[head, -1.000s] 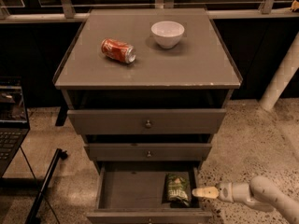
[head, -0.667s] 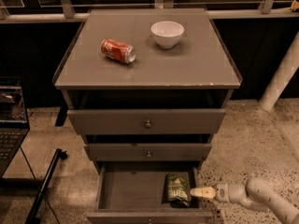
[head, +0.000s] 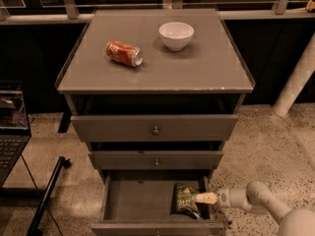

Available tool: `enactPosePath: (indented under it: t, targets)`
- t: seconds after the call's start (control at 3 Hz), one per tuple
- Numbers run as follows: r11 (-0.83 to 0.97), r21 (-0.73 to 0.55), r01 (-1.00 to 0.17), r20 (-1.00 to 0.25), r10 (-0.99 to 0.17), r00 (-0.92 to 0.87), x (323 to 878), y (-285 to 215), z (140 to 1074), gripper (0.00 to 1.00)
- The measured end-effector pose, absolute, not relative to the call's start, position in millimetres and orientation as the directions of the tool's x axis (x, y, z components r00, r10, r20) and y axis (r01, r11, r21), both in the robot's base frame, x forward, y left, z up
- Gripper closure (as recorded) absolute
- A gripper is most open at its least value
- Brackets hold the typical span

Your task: Pick green jalapeno chip bag from bottom drawer and place on counter

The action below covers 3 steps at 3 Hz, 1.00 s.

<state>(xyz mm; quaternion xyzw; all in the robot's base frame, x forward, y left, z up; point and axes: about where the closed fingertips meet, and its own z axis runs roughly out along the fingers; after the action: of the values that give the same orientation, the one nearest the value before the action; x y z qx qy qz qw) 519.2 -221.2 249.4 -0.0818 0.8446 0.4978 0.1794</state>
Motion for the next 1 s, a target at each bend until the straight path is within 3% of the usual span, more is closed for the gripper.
enactPosePath:
  t: [1.0]
  targets:
    - [0.528,0.795,-0.298,-0.342,-0.016,-0.940,526,-198,223,0.00]
